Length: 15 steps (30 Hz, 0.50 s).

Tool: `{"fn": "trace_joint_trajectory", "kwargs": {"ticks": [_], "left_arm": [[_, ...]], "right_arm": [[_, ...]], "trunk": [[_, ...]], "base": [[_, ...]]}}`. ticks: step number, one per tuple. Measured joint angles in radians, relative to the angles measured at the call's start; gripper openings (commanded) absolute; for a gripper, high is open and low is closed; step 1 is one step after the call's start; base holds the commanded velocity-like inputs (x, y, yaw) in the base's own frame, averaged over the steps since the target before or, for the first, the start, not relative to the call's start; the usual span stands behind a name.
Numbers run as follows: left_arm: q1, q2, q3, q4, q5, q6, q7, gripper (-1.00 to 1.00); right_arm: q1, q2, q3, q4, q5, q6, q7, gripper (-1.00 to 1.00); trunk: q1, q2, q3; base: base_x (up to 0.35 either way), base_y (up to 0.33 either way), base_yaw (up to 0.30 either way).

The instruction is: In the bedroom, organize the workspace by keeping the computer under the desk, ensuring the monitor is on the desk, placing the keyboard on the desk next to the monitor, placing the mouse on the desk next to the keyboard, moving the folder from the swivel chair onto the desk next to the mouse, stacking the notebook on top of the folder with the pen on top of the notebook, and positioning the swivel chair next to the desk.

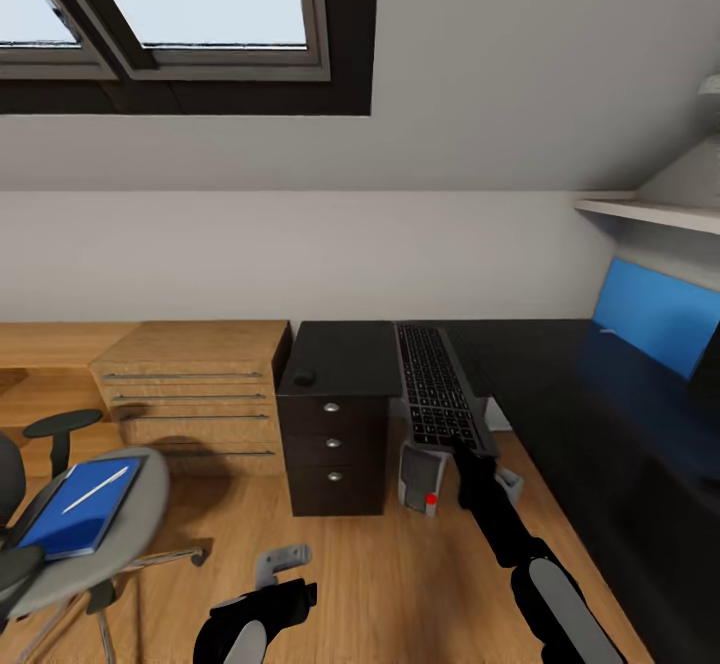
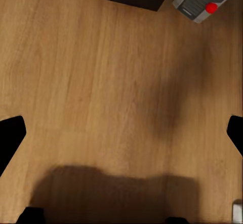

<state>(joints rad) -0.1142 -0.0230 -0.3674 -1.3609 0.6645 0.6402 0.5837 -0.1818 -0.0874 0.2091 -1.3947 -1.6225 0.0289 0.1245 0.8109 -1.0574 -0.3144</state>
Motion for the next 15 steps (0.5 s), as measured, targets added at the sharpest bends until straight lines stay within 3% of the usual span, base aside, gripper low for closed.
{"fn": "trace_joint_trajectory", "kwargs": {"ticks": [15], "left_arm": [[0.0,0.001,0.003,-0.001,0.003,0.001,-0.002,1.0]], "right_arm": [[0.0,0.001,0.0,0.001,0.0,0.0,0.006,-1.0]], "trunk": [[-0.057,0.105,0.047]], "base": [[-0.333,-0.02,0.0]]}}
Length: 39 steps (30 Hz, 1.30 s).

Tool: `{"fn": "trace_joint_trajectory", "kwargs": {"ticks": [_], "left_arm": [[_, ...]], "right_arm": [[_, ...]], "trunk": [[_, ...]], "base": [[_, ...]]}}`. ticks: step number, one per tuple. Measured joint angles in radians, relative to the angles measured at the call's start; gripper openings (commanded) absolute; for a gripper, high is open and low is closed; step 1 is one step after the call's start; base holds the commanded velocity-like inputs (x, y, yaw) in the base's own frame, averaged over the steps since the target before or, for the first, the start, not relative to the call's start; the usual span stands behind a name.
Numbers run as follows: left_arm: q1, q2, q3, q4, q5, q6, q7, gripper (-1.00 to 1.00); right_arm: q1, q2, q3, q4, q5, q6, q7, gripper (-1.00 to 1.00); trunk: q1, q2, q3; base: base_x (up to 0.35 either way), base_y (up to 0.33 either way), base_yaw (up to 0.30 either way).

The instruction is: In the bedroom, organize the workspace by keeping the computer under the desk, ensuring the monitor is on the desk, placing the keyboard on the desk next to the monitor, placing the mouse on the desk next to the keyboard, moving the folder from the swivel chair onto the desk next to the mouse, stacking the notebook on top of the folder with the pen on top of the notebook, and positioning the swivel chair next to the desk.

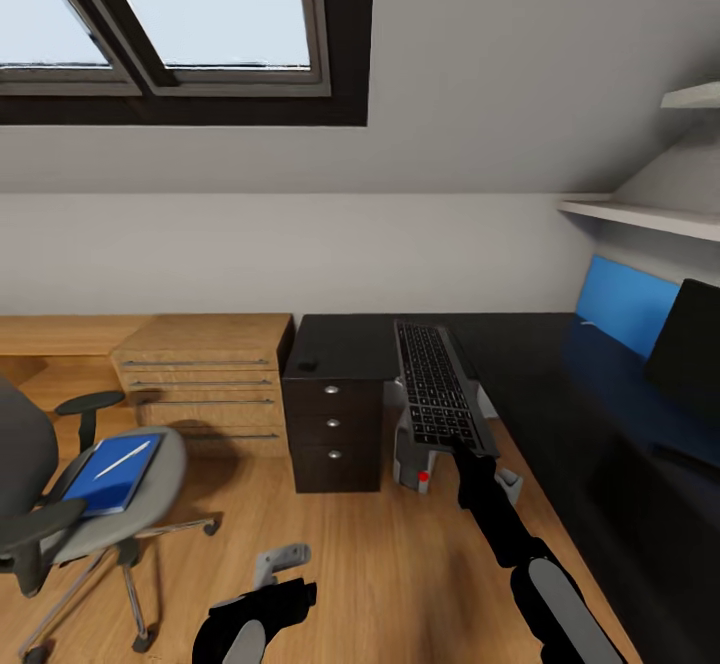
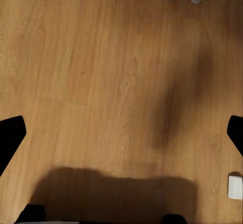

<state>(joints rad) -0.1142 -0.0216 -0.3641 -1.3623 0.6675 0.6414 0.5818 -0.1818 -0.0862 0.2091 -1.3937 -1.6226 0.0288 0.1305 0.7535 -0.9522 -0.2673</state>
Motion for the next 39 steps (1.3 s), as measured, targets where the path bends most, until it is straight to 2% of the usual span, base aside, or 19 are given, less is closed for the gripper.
{"fn": "trace_joint_trajectory", "kwargs": {"ticks": [7,18,25,27,39], "left_arm": [[0.0,0.0,-0.001,-0.001,0.0,0.0,0.0,1.0],[0.0,0.0,-0.003,-0.002,-0.003,-0.001,0.001,1.0],[0.0,0.0,-0.003,-0.002,-0.003,-0.001,0.001,1.0],[0.0,0.0,-0.003,-0.002,-0.003,-0.001,0.001,1.0],[0.0,0.0,-0.002,-0.002,-0.003,-0.001,0.001,1.0]], "right_arm": [[0.0,-0.003,-0.002,-0.001,0.002,0.003,-0.002,-1.0],[0.0,-0.017,-0.009,0.011,0.003,0.004,-0.005,-1.0],[0.0,-0.017,-0.01,0.03,0.003,0.003,0.0,-1.0],[0.0,-0.017,-0.024,0.087,0.003,0.001,0.0,-1.0],[0.0,-0.008,-0.025,0.103,0.006,-0.003,0.002,-1.0]], "trunk": [[-0.027,0.049,0.022],[-0.069,0.126,0.057],[-0.096,0.175,0.079],[-0.104,0.189,0.085],[-0.15,0.273,0.123]], "base": [[-0.333,-0.041,0.0],[-0.274,-0.236,0.0],[-0.26,-0.254,0.0],[-0.26,-0.254,0.0],[-0.26,-0.254,0.0]]}}
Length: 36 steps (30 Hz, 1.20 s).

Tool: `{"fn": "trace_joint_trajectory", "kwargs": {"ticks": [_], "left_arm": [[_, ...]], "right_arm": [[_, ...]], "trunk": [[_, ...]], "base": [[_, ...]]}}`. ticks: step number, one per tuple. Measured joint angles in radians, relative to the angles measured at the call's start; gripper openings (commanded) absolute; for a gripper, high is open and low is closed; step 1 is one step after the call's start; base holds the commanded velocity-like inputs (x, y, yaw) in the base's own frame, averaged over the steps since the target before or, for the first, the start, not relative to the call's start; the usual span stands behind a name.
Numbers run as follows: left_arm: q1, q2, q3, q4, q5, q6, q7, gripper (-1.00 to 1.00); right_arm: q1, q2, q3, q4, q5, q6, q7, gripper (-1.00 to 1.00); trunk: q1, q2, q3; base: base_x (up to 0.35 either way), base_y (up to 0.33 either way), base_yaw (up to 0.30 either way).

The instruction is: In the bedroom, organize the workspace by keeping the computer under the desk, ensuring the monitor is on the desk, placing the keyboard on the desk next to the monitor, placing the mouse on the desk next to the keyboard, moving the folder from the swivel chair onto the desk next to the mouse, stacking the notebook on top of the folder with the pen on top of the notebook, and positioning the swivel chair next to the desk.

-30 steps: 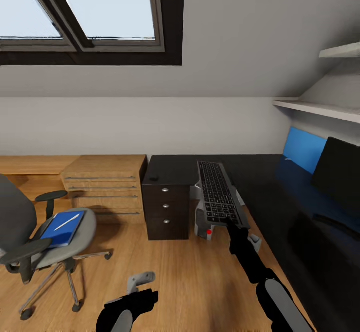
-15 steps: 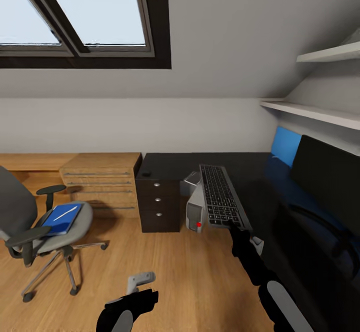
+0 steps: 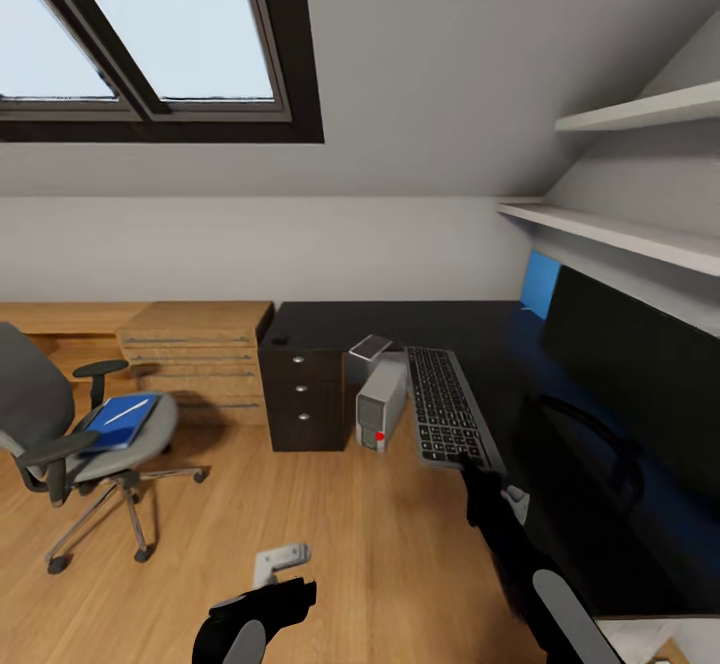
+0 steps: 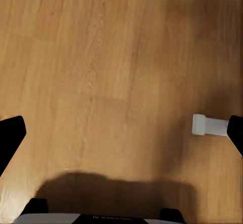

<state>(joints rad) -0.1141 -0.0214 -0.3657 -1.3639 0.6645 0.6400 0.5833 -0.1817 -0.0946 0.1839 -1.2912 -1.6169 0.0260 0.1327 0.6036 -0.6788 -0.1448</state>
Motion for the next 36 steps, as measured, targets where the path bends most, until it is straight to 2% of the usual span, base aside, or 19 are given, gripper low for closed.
{"fn": "trace_joint_trajectory", "kwargs": {"ticks": [9,14,19,20,22,24,25,26,28,30,36], "left_arm": [[0.0,0.005,0.009,-0.013,0.005,0.0,-0.002,1.0],[0.0,0.007,0.009,-0.019,0.007,-0.017,-0.003,1.0],[0.0,0.008,0.009,-0.02,0.006,-0.027,-0.004,1.0],[0.0,0.008,0.009,-0.02,0.006,-0.027,-0.004,1.0],[0.0,0.012,0.009,-0.02,0.006,-0.027,-0.005,1.0],[0.0,0.014,0.009,-0.02,0.007,-0.027,-0.005,1.0],[0.0,0.019,0.01,-0.02,0.008,-0.025,-0.006,1.0],[0.0,0.019,0.009,-0.02,0.007,-0.024,-0.006,1.0],[0.0,0.02,0.01,-0.02,0.009,-0.024,-0.006,1.0],[0.0,0.02,0.01,-0.02,0.009,-0.023,-0.006,1.0],[0.0,0.02,0.011,-0.022,0.01,-0.023,-0.007,1.0]], "right_arm": [[0.0,-0.006,-0.008,0.003,-0.001,0.0,-0.001,-1.0],[-0.001,-0.01,-0.013,0.06,0.003,0.0,-0.006,-1.0],[-0.006,-0.03,-0.025,0.096,0.009,0.003,-0.009,-1.0],[-0.006,-0.033,-0.025,0.109,0.017,0.004,-0.009,-1.0],[-0.013,-0.038,-0.026,0.159,0.065,0.006,-0.01,-1.0],[-0.022,-0.041,-0.026,0.174,0.072,0.005,-0.01,-1.0],[-0.046,-0.045,-0.027,0.228,0.13,0.002,-0.013,-1.0],[-0.05,-0.045,-0.026,0.233,0.143,0.002,-0.013,-1.0],[-0.063,-0.045,-0.026,0.245,0.198,0.002,-0.022,-1.0],[-0.067,-0.046,-0.026,0.249,0.228,0.001,-0.03,-1.0],[-0.07,-0.054,-0.026,0.251,0.244,0.002,-0.036,-1.0]], "trunk": [[-0.004,0.007,0.003],[-0.004,0.007,0.003],[-0.004,0.007,0.003],[-0.004,0.007,0.003],[-0.004,0.007,0.003],[-0.004,0.007,0.003],[-0.005,0.007,0.003],[-0.004,0.008,0.003],[-0.004,0.007,0.003],[-0.004,0.007,0.003],[-0.004,0.007,0.003]], "base": [[-0.087,-0.083,0.0],[-0.003,-0.098,0.0],[0.0,-0.251,0.0],[0.0,-0.257,0.0],[0.0,-0.281,0.0],[0.0,-0.16,0.0],[0.0,-0.054,0.0],[0.0,-0.035,0.0],[0.0,-0.015,0.0],[0.0,-0.005,0.0],[0.0,-0.035,0.0]]}}
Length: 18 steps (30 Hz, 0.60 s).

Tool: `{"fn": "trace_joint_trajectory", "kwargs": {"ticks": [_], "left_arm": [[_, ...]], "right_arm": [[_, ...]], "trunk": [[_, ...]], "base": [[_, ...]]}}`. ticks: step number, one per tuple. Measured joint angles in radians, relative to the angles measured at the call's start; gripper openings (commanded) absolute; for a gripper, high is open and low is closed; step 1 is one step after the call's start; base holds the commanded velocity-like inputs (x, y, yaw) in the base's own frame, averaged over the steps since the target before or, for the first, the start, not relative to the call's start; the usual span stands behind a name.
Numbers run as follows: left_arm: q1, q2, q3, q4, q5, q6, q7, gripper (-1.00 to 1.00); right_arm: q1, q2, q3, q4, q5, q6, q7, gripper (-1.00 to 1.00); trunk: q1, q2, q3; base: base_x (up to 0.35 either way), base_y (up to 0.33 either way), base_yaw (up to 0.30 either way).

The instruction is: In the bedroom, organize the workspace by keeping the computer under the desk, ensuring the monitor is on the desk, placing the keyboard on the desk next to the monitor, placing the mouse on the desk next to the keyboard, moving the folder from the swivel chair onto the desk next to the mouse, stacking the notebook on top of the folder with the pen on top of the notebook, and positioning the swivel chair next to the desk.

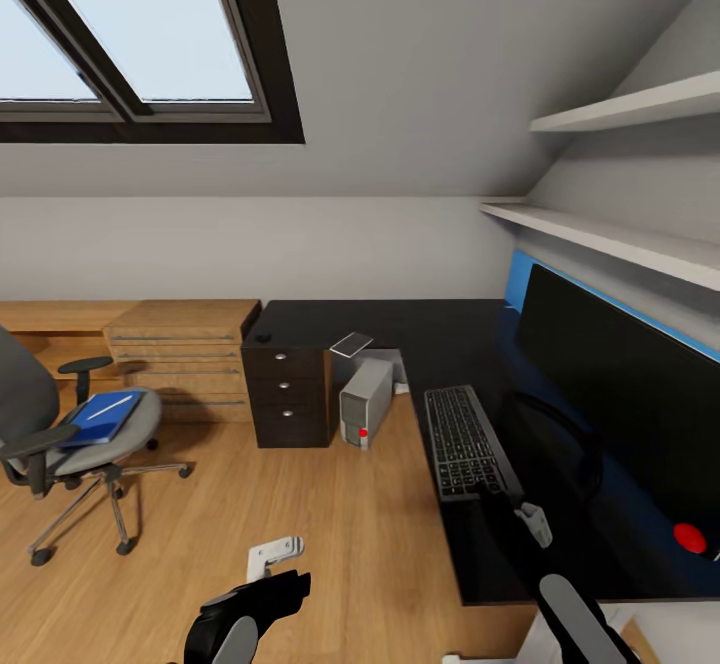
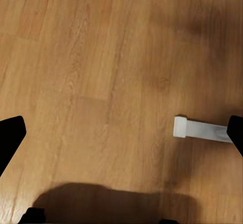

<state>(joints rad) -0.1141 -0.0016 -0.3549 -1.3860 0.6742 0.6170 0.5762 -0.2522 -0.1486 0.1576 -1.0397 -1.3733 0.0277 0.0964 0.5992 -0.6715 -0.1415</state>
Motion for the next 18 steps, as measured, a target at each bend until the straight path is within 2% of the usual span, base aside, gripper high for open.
{"fn": "trace_joint_trajectory", "kwargs": {"ticks": [6,11,18], "left_arm": [[0.0,0.0,0.0,-0.001,0.0,-0.001,0.001,1.0],[0.0,0.0,0.0,-0.001,0.0,-0.001,0.002,1.0],[0.0,0.0,0.0,-0.002,0.0,-0.003,0.001,1.0]], "right_arm": [[-0.003,-0.007,-0.001,0.009,0.001,0.002,-0.019,-1.0],[-0.006,-0.012,0.0,0.012,0.0,0.01,-0.031,-1.0],[-0.008,-0.037,0.0,0.012,-0.003,0.085,-0.03,-1.0]], "trunk": [[0.0,0.0,0.0],[0.0,0.0,0.0],[0.0,0.0,0.0]], "base": [[0.0,-0.223,0.0],[0.011,-0.057,0.0],[0.175,-0.103,0.0]]}}
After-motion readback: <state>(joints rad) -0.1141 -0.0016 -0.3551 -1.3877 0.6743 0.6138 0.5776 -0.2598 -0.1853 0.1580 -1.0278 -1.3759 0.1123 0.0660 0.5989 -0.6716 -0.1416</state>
